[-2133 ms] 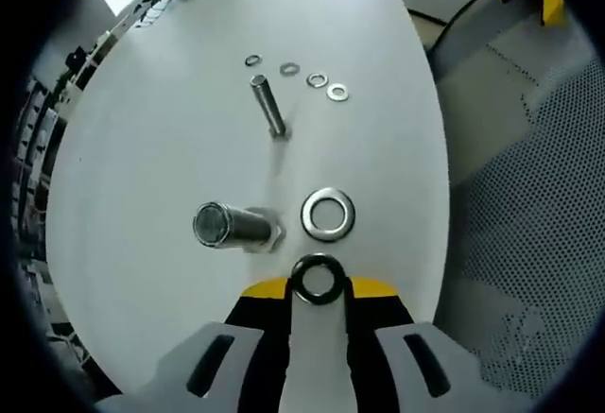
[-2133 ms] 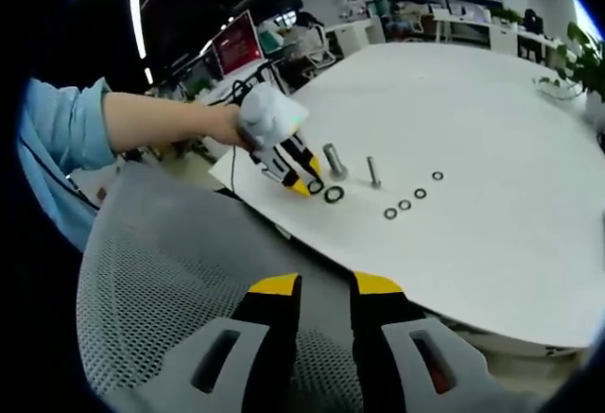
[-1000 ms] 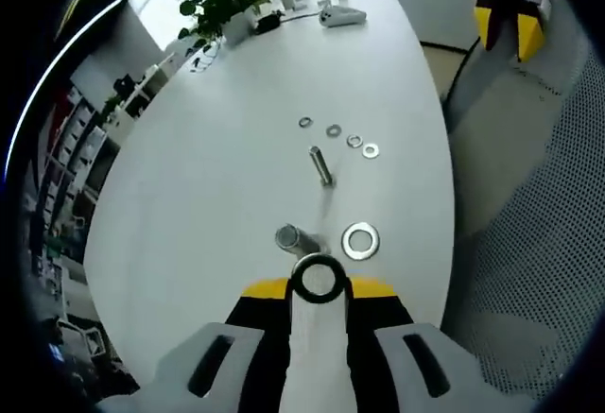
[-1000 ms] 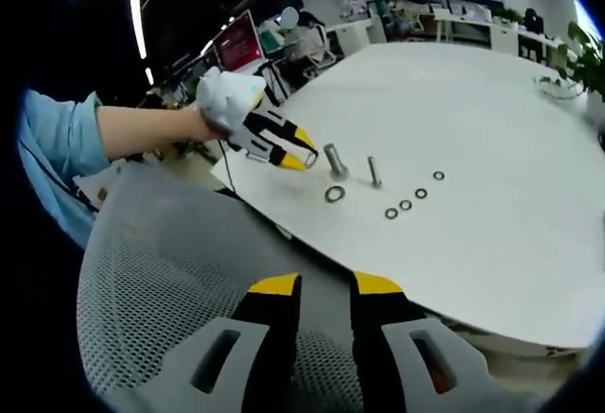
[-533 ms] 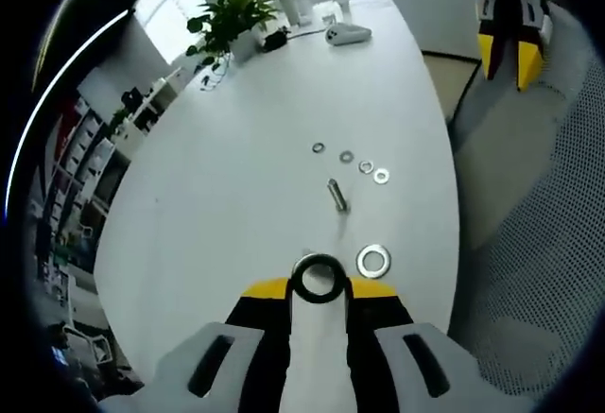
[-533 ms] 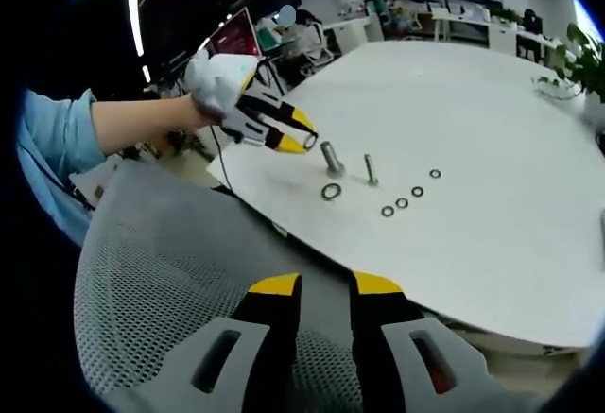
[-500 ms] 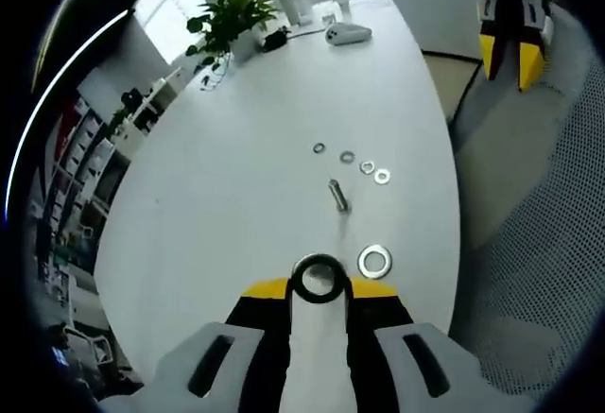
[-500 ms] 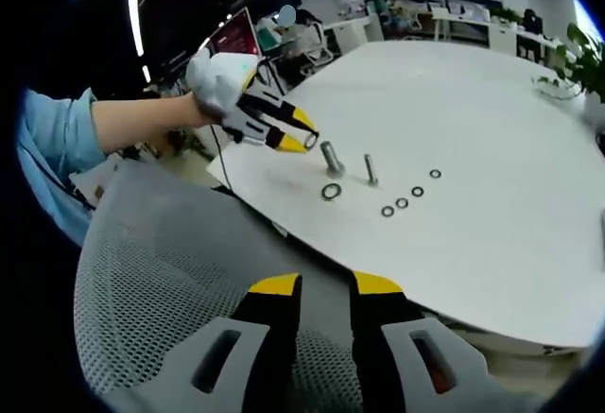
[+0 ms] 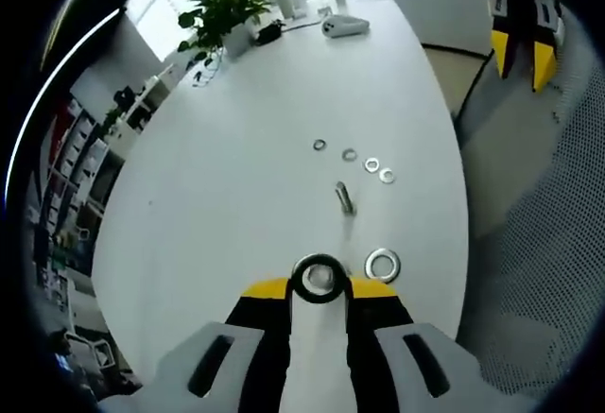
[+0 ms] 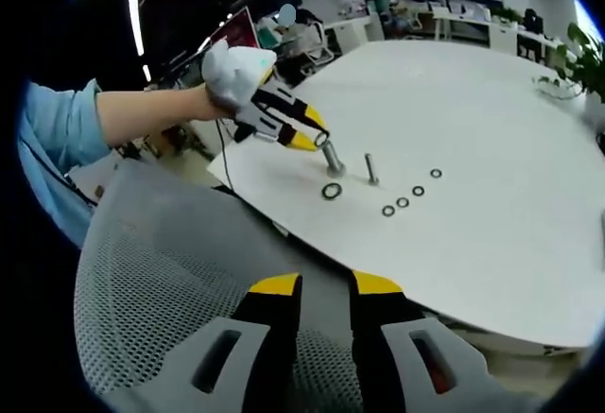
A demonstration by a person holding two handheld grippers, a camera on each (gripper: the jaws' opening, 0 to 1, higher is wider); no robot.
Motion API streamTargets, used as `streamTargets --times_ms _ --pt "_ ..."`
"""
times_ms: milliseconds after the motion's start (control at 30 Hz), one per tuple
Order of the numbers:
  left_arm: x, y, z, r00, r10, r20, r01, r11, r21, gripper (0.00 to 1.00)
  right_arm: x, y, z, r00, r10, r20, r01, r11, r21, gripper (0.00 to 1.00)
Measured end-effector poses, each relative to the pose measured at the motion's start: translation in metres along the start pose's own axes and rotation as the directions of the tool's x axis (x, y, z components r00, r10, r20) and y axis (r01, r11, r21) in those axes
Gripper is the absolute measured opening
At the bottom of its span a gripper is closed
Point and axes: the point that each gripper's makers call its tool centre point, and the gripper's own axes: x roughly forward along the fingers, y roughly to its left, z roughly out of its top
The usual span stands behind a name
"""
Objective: Place the washer onto the threaded stud by aligning its center hole with the stud, sliding it down to the base, and recovering from edge contact or off-axis alignment until the washer reaches the visible bottom stop.
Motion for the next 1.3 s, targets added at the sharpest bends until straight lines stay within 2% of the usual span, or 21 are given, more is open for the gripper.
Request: streamTargets --times_ms 367,567,1300 --pt "0.011 -0.004 -0.004 0.998 -0.042 -0.055 0.043 0.999 0.017 0.19 0.000 0.000 -0.001 1.000 0.001 -0.002 -0.001 1.000 0.003 0.22" --pt "0.017 -0.003 -0.007 0.994 -0.064 -0.084 0.064 0.998 -0.004 0.19 0.000 0.000 -0.001 1.000 0.000 -0.004 0.000 1.000 0.004 0.22" --pt "0.042 -0.011 -0.018 0.975 -0.139 -0.172 0.138 0.990 -0.013 0.19 0.000 -0.001 -0.002 1.000 -0.002 -0.009 0.003 1.000 0.012 0.22"
